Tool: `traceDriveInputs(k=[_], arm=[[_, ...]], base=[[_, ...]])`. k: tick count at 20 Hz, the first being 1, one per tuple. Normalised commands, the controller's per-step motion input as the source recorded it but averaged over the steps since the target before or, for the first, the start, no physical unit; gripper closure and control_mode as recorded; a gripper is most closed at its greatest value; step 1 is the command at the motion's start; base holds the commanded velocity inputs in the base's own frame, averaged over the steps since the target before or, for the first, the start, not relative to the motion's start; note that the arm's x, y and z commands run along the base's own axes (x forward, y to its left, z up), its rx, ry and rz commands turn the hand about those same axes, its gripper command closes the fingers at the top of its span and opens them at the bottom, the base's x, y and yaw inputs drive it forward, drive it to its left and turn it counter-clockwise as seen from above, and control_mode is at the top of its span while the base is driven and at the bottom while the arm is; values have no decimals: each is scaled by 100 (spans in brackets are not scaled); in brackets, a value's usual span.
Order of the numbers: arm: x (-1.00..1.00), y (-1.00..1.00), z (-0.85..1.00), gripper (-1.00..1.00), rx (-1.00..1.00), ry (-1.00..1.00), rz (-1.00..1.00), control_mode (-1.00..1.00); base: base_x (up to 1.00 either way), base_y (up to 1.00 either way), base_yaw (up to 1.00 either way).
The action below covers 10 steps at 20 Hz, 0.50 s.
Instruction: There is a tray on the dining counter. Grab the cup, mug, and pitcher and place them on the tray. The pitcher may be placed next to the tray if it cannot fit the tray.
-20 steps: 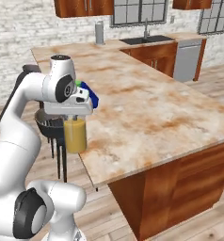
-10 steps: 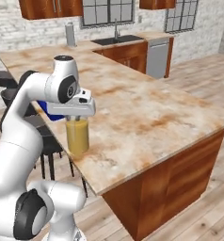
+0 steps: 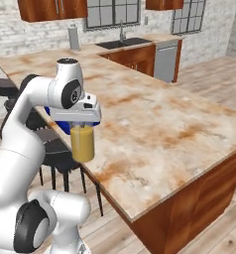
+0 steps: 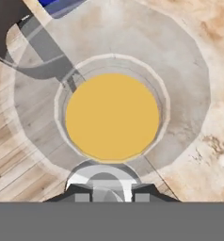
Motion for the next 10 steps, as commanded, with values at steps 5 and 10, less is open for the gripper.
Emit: traceDriveInputs(k=[5,10], arm=[[0,0,0,100,0,0,0,100],[0,0,0,100,0,0,0,100]], base=[[35,64,-18],[48,57,-23]])
